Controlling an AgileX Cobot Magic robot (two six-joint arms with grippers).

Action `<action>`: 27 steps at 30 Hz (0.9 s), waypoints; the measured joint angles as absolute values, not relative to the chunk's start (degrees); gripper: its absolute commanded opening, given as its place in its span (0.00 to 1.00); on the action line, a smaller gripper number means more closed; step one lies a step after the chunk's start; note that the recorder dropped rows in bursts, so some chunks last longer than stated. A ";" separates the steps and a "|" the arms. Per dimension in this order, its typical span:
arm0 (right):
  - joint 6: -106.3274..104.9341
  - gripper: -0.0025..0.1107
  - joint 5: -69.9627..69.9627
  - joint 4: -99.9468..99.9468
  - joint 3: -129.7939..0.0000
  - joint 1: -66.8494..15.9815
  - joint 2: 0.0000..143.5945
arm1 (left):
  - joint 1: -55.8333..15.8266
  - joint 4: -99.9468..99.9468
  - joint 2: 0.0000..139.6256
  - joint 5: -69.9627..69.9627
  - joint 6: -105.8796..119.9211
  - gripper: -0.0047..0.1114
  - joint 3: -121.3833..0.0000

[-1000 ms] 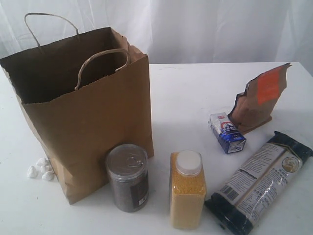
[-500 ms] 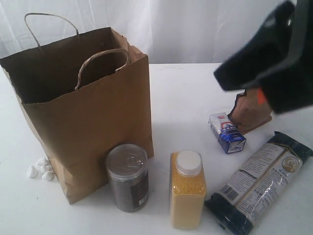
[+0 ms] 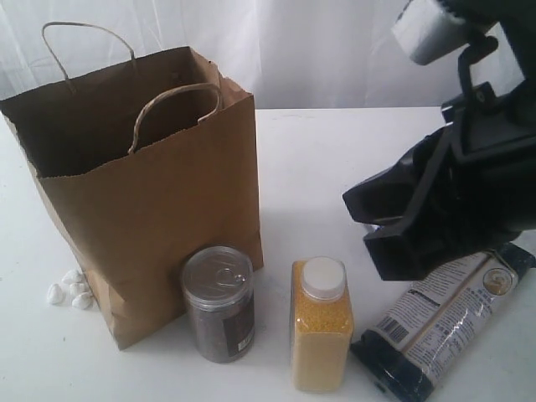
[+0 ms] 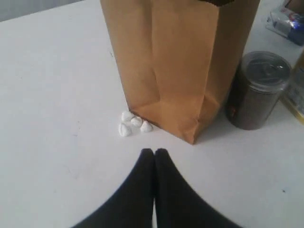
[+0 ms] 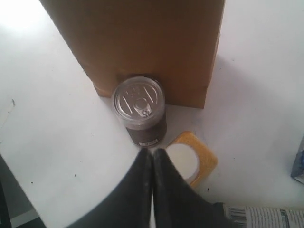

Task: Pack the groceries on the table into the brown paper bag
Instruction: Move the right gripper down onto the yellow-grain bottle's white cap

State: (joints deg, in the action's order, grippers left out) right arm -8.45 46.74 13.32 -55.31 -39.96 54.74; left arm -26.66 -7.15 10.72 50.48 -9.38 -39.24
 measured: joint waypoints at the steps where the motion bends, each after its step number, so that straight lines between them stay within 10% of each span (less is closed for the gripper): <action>1: -8.45 0.02 46.18 13.32 -55.05 -39.96 54.74 | -26.66 -7.32 10.73 49.84 -9.61 0.04 -38.87; 19: 1.64 0.04 48.91 8.32 -50.89 -39.96 54.74 | -26.66 -7.68 10.70 47.36 -9.95 0.04 -37.36; 27: 5.03 0.47 48.74 9.51 -46.04 -39.96 54.74 | -26.66 -7.69 8.56 37.05 -9.95 0.04 -26.34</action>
